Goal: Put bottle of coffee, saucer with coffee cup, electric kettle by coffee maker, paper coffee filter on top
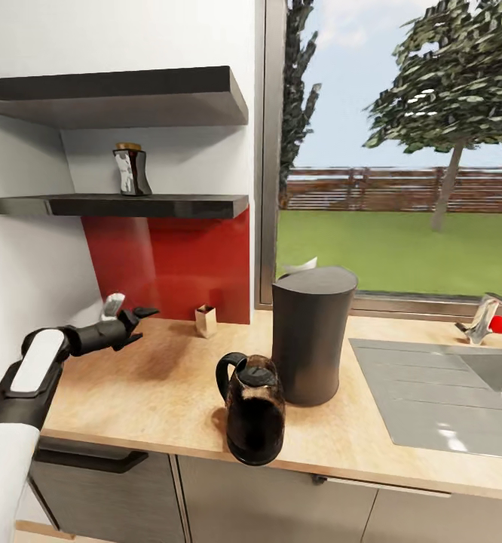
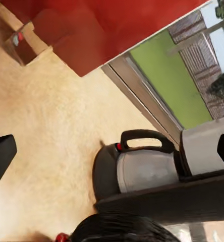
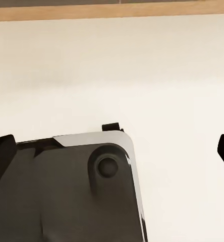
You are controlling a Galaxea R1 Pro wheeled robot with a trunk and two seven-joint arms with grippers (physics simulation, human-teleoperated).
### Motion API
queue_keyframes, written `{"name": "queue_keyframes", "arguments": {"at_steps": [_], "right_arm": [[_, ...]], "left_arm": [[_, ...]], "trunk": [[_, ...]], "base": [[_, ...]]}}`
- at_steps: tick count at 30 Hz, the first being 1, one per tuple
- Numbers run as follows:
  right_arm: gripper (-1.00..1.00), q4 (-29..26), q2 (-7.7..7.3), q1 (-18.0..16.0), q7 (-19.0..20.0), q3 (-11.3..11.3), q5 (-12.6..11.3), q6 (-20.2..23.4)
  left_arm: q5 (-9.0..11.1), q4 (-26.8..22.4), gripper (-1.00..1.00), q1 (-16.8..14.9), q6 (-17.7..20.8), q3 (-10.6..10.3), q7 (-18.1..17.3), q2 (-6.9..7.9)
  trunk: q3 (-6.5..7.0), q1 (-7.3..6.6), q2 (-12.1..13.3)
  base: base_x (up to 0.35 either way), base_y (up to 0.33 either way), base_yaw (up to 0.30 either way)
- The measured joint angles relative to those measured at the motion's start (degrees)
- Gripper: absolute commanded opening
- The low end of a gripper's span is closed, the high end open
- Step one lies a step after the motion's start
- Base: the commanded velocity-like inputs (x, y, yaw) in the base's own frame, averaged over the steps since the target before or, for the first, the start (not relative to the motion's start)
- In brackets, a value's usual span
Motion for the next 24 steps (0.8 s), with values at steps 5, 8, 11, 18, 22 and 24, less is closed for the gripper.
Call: {"name": "queue_keyframes", "arguments": {"at_steps": [5, 8, 11, 18, 22, 24], "right_arm": [[1.0, 0.0, -0.05, 0.0, 0.0, 0.0, 0.1, -0.1], [1.0, 0.1, -0.07, 0.0, 0.0, 0.0, 0.1, -1.1], [1.0, 0.0, -0.04, 0.0, 0.0, 0.0, 0.0, -1.9], [1.0, 0.0, 0.02, 0.0, 0.0, -0.1, -0.1, -2.5], [1.0, 0.1, -0.05, 0.0, 0.0, -0.1, -0.1, -2.5], [1.0, 0.1, -0.07, 0.0, 0.0, -0.1, -0.1, -2.4]], "left_arm": [[-8.6, -9.9, 1.0, 7.1, -1.5, -2.0, -9.7, 0.72], [-16.4, -13.2, 1.0, 11.6, -5.8, -1.9, -18.7, 0.93], [-23.8, -14.0, 1.0, 15.5, -12.6, -1.7, -27.0, 1.34], [-42.3, -13.9, 1.0, 25.3, -38.6, -0.2, -44.2, 2.28], [-43.8, -13.9, 1.0, 26.7, -43.2, 1.3, -45.6, 2.27], [-44.0, -13.8, 1.0, 26.9, -43.8, 1.4, -45.8, 2.22]], "trunk": [[0.0, 0.0, 0.0], [0.0, 0.0, 0.0], [0.0, 0.0, 0.0], [0.0, 0.01, 0.0], [0.0, 0.01, 0.0], [0.01, 0.02, 0.0]], "base": [[0.0, 0.0, 0.0], [0.0, 0.0, 0.0], [0.0, 0.0, 0.0], [0.0, 0.0, 0.0], [-0.005, 0.0, 0.0], [-0.116, 0.008, 0.0]]}}
